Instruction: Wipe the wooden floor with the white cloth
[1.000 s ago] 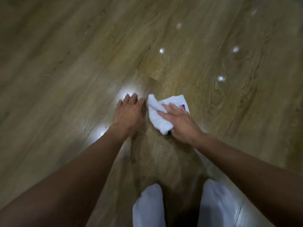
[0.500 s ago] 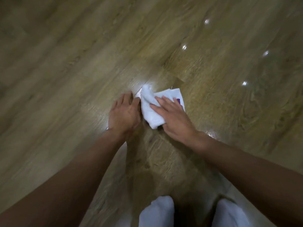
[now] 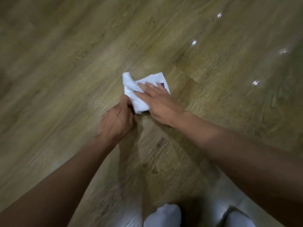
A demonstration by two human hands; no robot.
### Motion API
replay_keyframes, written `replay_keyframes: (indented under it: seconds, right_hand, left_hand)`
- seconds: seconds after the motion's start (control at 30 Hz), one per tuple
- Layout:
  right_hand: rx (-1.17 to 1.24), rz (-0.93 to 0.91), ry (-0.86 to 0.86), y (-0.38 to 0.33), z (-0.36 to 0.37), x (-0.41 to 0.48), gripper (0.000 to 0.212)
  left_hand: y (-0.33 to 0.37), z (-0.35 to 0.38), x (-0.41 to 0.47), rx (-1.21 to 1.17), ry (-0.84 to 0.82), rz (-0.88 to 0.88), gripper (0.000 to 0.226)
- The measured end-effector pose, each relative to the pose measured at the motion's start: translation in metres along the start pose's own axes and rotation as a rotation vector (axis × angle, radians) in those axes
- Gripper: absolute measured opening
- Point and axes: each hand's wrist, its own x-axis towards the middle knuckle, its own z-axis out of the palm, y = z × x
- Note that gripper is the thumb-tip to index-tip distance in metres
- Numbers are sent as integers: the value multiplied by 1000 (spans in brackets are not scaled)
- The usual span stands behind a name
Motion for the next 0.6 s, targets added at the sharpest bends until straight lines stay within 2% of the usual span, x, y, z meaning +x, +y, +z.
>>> replay_keyframes:
  seconds: [0.07,0.1,0.2,0.3,0.37,0.47,0.53,0.6]
  right_hand:
    - [-20,-85,-16,22,-5,-26,78]
    - [-51,-68,-28,36,-9,-32,81]
    - [-80,152,28,58,-21,-9,76]
    - [-70,290,57,34,-22,26,68]
    - [-3,230,5,13,-19,26,66]
    - [328,134,-30,-5,-22,-6,51]
    - [571,177,98,-13,-33,-24,34]
    - [890,240,179,-16,-50,-33,23]
  left_hand:
    - [-1,3,-3,-22,36,-9,10]
    - [-1,6,-2,-22,66,-5,9]
    - [-2,12,0,16,114,24,11]
    - [-3,12,2,22,109,12,12]
    - [-1,8,2,-4,130,-13,17]
    - [2,0,5,-267,135,-85,43]
    - [7,-10,5,-433,157,-69,66]
    - [18,-22,5,-474,199,64,61]
